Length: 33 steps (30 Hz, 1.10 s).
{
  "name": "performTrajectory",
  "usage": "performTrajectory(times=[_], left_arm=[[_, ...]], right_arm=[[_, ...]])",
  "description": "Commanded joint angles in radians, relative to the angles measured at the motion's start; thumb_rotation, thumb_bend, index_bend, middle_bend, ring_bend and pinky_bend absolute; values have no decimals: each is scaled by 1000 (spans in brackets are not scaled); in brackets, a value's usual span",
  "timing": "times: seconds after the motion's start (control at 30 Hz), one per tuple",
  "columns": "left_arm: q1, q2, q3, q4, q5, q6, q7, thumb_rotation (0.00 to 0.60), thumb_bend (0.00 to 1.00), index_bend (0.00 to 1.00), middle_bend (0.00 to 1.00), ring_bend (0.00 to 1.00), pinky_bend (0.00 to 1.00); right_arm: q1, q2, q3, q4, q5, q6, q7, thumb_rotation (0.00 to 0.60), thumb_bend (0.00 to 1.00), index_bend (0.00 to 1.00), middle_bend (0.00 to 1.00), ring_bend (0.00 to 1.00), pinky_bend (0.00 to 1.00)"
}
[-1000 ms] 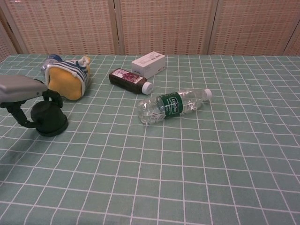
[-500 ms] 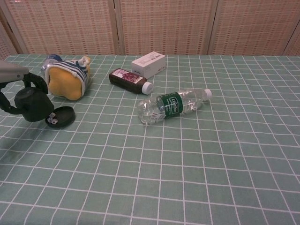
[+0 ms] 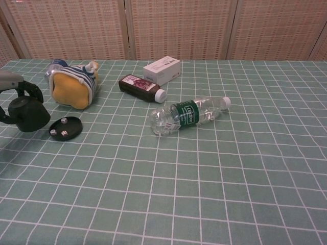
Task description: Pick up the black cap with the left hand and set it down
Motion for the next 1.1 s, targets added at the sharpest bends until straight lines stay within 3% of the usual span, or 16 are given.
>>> performTrajectory(times=[0.03, 0.1, 0.13, 0.27, 0.53, 0.57, 0.67, 0.77, 0.83, 0.87, 0.9, 1.1], left_arm=[[-2, -12, 16, 36, -43, -31, 30, 600, 363, 334, 338, 246, 132], [-7, -16, 20, 48, -75, -53, 41, 600, 361, 89, 78, 134, 132], [-9, -17, 21, 52, -91, -62, 42, 600, 360, 28, 19, 90, 132], [-6, -19, 26, 58, -92, -47, 56, 600, 361, 0, 0, 3, 130], [28, 16, 28, -5, -60, 9, 33, 600, 361, 0, 0, 0, 125], [45, 25, 26, -25, -31, 40, 12, 600, 364, 0, 0, 0, 120], [169, 7, 12, -44, 227, 289, -218, 600, 404, 0, 0, 0, 91], [213, -20, 19, -1, 319, 388, -309, 600, 426, 0, 0, 0, 63], [307, -86, 41, 103, 444, 578, -474, 600, 433, 0, 0, 0, 30], [365, -125, 68, 166, 494, 668, -550, 600, 432, 0, 0, 0, 14], [460, -152, 122, 222, 528, 772, -540, 600, 432, 0, 0, 0, 5], [531, -145, 122, 254, 561, 851, -543, 600, 432, 0, 0, 0, 0]], right_arm=[[-1, 0, 0, -1, -1, 2, 0, 600, 0, 0, 0, 0, 0], [-2, 0, -1, -1, -2, 3, -1, 600, 0, 0, 0, 0, 0], [-2, 0, -1, -2, -3, 3, -2, 600, 0, 0, 0, 0, 0], [-1, -2, -3, 0, -3, -3, -7, 600, 0, 0, 0, 0, 0], [0, -3, -5, -2, -4, -6, -9, 600, 0, 0, 0, 0, 0], [-1, -2, -5, -3, -5, -5, -9, 600, 0, 0, 0, 0, 0], [-1, -2, -5, -1, -8, -2, -11, 600, 0, 0, 0, 0, 0], [-1, -2, -5, 0, -8, -2, -11, 600, 0, 0, 0, 0, 0], [-1, -4, -5, 0, -7, -4, -16, 600, 0, 0, 0, 0, 0], [-5, -6, -4, -2, -4, 0, -22, 600, 0, 0, 0, 0, 0], [-9, -13, -2, 0, -6, 5, -47, 600, 0, 0, 0, 0, 0], [-6, -29, -21, -1, -26, -18, -73, 600, 0, 0, 0, 0, 0]])
